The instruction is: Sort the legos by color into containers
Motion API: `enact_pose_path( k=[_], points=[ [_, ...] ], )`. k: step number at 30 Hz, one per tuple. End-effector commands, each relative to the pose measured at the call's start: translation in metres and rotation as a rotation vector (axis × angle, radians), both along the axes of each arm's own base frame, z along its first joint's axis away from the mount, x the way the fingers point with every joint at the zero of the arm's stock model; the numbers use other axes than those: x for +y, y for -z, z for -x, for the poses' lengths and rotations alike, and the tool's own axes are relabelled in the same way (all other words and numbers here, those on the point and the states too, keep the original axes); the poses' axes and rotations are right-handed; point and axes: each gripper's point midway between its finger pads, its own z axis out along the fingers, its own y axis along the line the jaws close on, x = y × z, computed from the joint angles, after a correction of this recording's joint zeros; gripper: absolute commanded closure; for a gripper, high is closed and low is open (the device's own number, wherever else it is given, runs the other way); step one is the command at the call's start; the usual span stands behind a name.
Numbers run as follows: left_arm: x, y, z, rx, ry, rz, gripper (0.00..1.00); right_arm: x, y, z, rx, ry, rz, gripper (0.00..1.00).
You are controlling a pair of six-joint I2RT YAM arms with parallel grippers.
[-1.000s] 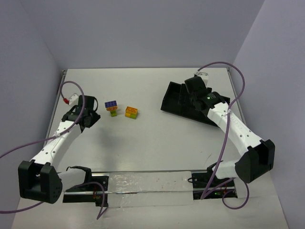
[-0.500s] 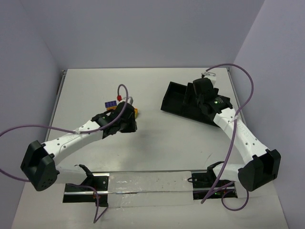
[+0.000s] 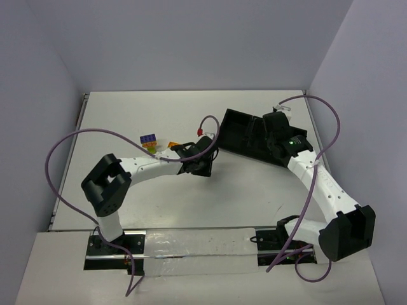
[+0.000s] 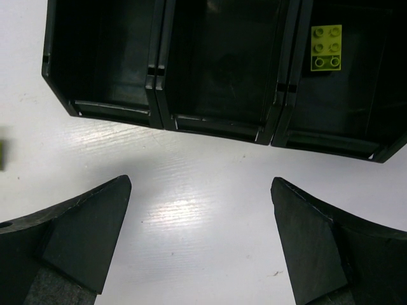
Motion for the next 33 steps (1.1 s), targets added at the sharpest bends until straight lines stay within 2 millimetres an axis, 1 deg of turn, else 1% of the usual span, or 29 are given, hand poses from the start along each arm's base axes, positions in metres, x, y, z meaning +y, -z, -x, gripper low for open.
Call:
enact_pose_path(
  k=[1,2,3,4,5,6,9,12,14,16,17,18,19,20,21,22,23,24,25,26,27,29,31,32,33],
  points=[
    [-0.024,-0.004,-0.011,-0.034,0.026,0.015,0.71,0.001,-0.01,-0.001,-0.048,0.009,-0.033,0.02],
    [-0.028,-0.001,-0.009,-0.02,0.043,0.012,0.5,0.002,-0.009,0.0,-0.043,0.007,-0.033,0.02],
    [-0.028,0.002,-0.009,-0.015,0.044,0.006,0.5,0.002,-0.009,0.0,-0.043,0.007,-0.033,0.02],
    [-0.03,0.003,-0.006,-0.005,0.055,0.005,0.39,0.001,-0.009,0.0,-0.044,0.007,-0.034,0.02],
    [-0.03,0.006,-0.006,-0.002,0.056,-0.002,0.35,0.001,-0.008,-0.001,-0.042,0.005,-0.03,0.02],
    [-0.029,0.007,-0.005,-0.003,0.057,-0.009,0.26,0.002,-0.008,0.0,-0.041,0.004,-0.031,0.02],
    [-0.029,0.007,-0.005,-0.006,0.055,-0.016,0.12,0.002,-0.009,-0.001,-0.044,0.004,-0.033,0.02],
    [-0.029,-0.003,-0.008,-0.023,0.048,-0.011,0.1,0.003,-0.01,0.0,-0.042,-0.004,-0.037,0.02],
    [-0.022,-0.025,-0.012,-0.063,0.029,-0.016,0.1,0.007,-0.007,0.002,-0.035,-0.02,-0.05,0.02],
    [-0.013,-0.054,-0.015,-0.111,0.015,0.001,0.1,0.013,-0.003,0.005,-0.027,-0.047,-0.072,0.02],
    [-0.012,-0.055,-0.017,-0.113,0.01,0.001,0.1,0.013,-0.002,0.006,-0.025,-0.048,-0.073,0.02],
    [0.003,-0.08,-0.019,-0.141,-0.015,0.015,0.1,0.021,0.002,0.009,-0.022,-0.083,-0.085,0.02],
    [0.018,-0.09,-0.025,-0.152,-0.046,0.016,0.1,0.029,0.007,0.012,-0.015,-0.116,-0.102,0.02],
    [0.027,-0.097,-0.024,-0.158,-0.058,0.021,0.1,0.035,0.007,0.015,-0.016,-0.136,-0.109,0.02],
    [0.043,-0.112,-0.028,-0.171,-0.091,0.043,0.1,0.048,0.01,0.019,-0.012,-0.188,-0.127,0.02],
    [0.066,-0.121,-0.036,-0.177,-0.144,0.057,0.09,0.063,0.016,0.025,0.0,-0.241,-0.145,0.03],
    [0.09,-0.125,-0.045,-0.175,-0.2,0.062,0.09,0.075,0.022,0.031,0.015,-0.283,-0.157,0.03],
    [0.105,-0.14,-0.047,-0.196,-0.233,0.091,0.08,0.088,0.026,0.032,0.018,-0.332,-0.168,0.03],
    [0.108,-0.138,-0.044,-0.186,-0.232,0.09,0.08,0.099,0.026,0.038,0.022,-0.371,-0.17,0.03],
    [0.137,-0.148,-0.054,-0.207,-0.309,0.098,0.03,0.12,0.034,0.043,0.031,-0.452,-0.152,0.03],
    [0.155,-0.15,-0.06,-0.214,-0.36,0.087,0.01,0.138,0.041,0.049,0.042,-0.518,-0.135,0.03],
    [0.181,-0.157,-0.064,-0.241,-0.428,0.069,0.01,0.166,0.054,0.057,0.071,-0.611,-0.065,0.03],
    [0.195,-0.158,-0.068,-0.25,-0.468,0.057,0.01,0.179,0.066,0.058,0.097,-0.647,-0.017,0.03],
    [0.198,-0.158,-0.068,-0.25,-0.477,0.055,0.01,0.186,0.069,0.057,0.101,-0.661,-0.003,0.03],
    [0.2,-0.158,-0.068,-0.25,-0.484,0.055,0.01,0.192,0.077,0.054,0.116,-0.674,0.015,0.02]
  ],
)
